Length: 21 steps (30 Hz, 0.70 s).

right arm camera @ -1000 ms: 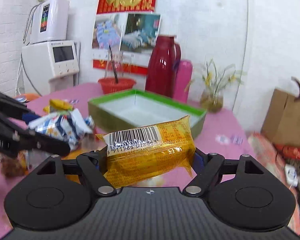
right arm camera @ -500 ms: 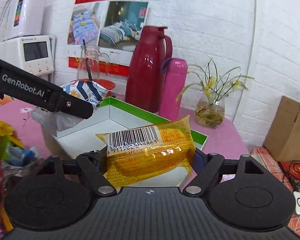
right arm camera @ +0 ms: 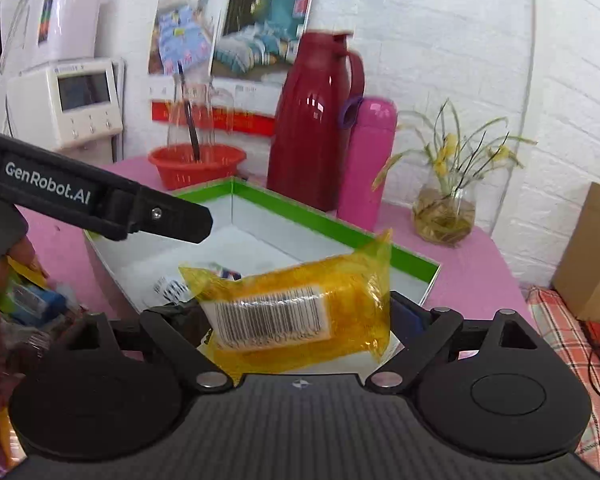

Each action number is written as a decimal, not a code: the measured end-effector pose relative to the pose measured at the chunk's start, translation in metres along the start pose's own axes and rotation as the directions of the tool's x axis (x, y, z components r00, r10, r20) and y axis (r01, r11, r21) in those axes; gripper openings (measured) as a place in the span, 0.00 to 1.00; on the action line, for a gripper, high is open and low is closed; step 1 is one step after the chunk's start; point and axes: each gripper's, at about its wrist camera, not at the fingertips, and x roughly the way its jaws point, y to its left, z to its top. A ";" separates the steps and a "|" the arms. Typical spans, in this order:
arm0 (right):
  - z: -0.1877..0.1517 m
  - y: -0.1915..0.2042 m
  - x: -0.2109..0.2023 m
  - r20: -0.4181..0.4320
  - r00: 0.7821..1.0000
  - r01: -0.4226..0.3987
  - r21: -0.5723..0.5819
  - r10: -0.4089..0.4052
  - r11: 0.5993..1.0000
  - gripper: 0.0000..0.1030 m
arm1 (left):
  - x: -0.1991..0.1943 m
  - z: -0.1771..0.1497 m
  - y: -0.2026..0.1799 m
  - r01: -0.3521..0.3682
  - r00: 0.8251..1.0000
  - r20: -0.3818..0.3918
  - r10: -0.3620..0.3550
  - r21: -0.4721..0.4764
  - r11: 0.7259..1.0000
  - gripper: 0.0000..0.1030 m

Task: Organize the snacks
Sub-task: 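Carry both packets into the green box and open both tools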

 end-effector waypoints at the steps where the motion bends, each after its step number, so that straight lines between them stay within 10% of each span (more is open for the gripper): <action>1: 0.003 0.001 -0.007 0.031 1.000 0.000 -0.011 0.000 1.000 1.00 | -0.010 0.002 -0.003 0.004 1.000 0.017 -0.004 0.003 1.000 1.00; 13: 0.028 0.009 0.015 -0.035 0.999 0.026 -0.045 -0.028 0.999 1.00 | -0.075 0.006 -0.013 -0.049 0.996 0.068 0.051 -0.031 0.998 1.00; 21: 0.009 -0.006 -0.029 -0.003 1.000 -0.023 0.158 0.024 0.987 1.00 | -0.115 -0.025 0.001 -0.111 0.990 0.088 0.109 0.020 0.994 1.00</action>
